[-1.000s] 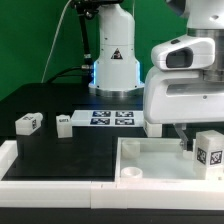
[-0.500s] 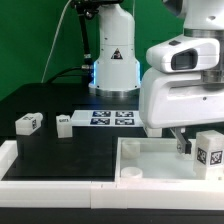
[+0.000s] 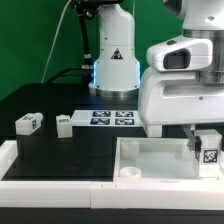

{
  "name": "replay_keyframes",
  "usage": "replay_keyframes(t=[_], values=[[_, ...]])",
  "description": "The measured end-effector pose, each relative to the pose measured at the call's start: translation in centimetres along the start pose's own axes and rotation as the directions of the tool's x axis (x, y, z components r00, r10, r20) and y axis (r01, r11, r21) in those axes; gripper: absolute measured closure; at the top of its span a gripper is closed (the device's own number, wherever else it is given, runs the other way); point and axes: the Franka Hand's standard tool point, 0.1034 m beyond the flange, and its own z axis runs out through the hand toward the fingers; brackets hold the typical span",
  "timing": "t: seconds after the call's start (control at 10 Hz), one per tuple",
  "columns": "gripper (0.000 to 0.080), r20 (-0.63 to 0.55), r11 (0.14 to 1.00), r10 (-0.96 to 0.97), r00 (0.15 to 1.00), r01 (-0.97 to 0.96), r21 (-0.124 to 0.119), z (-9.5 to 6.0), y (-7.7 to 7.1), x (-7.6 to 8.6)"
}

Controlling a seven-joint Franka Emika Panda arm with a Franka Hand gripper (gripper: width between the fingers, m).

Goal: Assemble one leg

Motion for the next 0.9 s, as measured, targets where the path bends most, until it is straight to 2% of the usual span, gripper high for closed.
replay_keyframes(t=[0.2, 0.4, 0.5, 0.6, 0.9], values=[[0.0509, 0.004, 0.954, 0.299, 0.954, -0.299, -0.005, 0.15, 0.24, 0.30], [0.0509, 0.016, 0.800, 0.600, 0.800, -0.600, -0.007, 0.16, 0.72, 0.36], [0.0509, 0.024, 0.717, 0.697, 0.717, -0.696, -0.026, 0.15, 0.63, 0.25], [0.0509, 0.032, 0.615, 0.789, 0.614, -0.786, -0.059, 0.14, 0.64, 0.34], [0.0509, 0.024, 0.395, 0.919, 0.394, -0.916, -0.078, 0.06, 0.88, 0.30]])
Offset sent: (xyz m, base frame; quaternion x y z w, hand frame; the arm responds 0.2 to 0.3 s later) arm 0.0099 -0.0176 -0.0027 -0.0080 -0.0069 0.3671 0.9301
